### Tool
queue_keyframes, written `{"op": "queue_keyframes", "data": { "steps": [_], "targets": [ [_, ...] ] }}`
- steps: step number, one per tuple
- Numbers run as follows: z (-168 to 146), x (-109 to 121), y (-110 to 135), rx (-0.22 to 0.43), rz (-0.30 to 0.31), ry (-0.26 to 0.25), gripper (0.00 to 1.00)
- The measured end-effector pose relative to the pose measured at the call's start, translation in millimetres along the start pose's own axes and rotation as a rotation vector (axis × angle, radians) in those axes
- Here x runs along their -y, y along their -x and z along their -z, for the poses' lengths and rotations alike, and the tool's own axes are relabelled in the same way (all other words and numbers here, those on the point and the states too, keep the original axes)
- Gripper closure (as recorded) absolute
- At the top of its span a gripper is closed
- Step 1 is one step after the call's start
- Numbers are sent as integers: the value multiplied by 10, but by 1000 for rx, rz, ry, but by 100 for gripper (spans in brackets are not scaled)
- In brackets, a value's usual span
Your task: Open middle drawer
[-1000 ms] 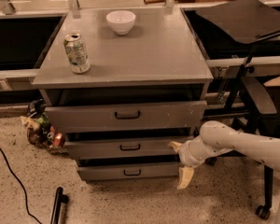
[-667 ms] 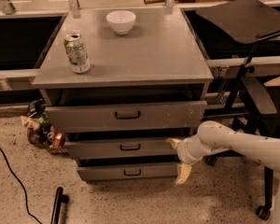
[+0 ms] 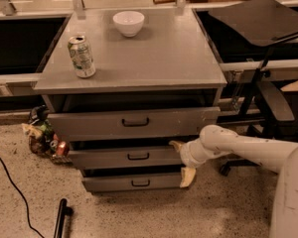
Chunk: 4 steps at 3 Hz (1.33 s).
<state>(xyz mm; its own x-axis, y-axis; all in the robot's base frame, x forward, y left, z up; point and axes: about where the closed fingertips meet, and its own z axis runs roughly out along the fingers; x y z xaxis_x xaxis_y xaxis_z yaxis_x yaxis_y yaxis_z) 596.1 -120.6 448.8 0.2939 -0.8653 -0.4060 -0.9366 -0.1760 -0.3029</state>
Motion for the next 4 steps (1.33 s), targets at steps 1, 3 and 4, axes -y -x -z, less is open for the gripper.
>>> {"op": "queue_keyframes", "data": {
  "steps": [1,3,4],
  "targets": [
    [-194,105,-2,2,7,6,0],
    [-537,189,-31,24,-20,39,18],
    [-488,92,34,21,-25,51,42]
  ]
}}
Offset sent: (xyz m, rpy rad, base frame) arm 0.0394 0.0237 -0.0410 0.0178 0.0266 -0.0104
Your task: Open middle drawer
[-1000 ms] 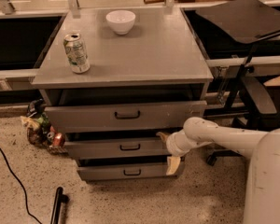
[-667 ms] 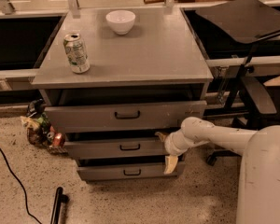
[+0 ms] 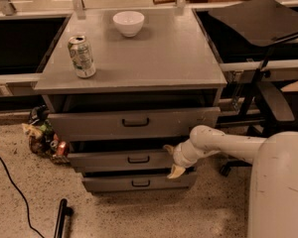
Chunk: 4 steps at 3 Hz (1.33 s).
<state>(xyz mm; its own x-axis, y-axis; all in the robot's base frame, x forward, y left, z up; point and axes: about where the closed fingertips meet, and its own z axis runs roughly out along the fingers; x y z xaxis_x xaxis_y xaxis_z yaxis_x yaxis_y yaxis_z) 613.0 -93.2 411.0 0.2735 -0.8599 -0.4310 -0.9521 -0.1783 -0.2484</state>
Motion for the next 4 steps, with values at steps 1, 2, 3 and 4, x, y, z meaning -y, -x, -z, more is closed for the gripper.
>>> {"op": "queue_keyframes", "data": {
  "steps": [1,2,3,4],
  "targets": [
    [141,-247,73,-4,-18,23,65],
    [222,-284,119,-5,-22,29,88],
    [253,-275,135,-5,-22,29,84],
    [252,-276,135,-5,-22,29,61]
  ]
}}
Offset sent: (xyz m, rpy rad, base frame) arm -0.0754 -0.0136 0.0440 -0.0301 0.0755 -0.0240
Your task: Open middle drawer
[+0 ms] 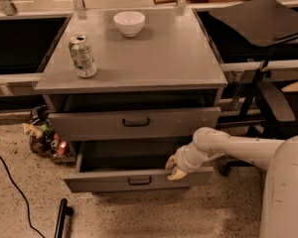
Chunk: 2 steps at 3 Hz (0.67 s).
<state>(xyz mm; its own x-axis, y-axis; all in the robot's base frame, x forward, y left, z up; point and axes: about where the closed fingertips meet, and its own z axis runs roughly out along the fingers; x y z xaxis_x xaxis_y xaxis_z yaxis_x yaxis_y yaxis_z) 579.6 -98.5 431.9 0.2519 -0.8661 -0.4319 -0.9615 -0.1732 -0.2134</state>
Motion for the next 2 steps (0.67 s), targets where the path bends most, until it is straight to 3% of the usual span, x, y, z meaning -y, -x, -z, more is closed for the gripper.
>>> {"op": "queue_keyframes", "data": {
  "steps": [1,2],
  "targets": [
    [0,0,0,0,0,0,38],
    [-20,-146,28,-14,3,35,14]
  ]
}}
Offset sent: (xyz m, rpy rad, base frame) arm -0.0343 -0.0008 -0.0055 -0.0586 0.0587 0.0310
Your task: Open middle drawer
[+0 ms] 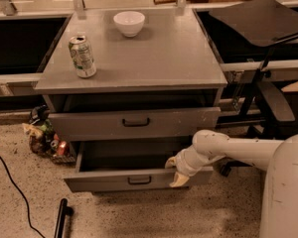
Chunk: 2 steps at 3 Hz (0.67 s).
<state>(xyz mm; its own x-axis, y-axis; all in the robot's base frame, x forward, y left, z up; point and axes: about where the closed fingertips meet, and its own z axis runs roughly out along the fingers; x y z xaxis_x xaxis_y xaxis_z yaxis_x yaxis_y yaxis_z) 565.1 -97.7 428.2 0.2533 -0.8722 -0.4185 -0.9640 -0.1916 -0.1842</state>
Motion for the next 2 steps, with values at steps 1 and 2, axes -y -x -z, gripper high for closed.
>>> {"op": "queue_keyframes", "data": {
  "steps": [1,2],
  "targets": [
    [-8,-227,50,-25,-15,53,0],
    [-20,-455,73,-20,-44,117,0]
  ]
}}
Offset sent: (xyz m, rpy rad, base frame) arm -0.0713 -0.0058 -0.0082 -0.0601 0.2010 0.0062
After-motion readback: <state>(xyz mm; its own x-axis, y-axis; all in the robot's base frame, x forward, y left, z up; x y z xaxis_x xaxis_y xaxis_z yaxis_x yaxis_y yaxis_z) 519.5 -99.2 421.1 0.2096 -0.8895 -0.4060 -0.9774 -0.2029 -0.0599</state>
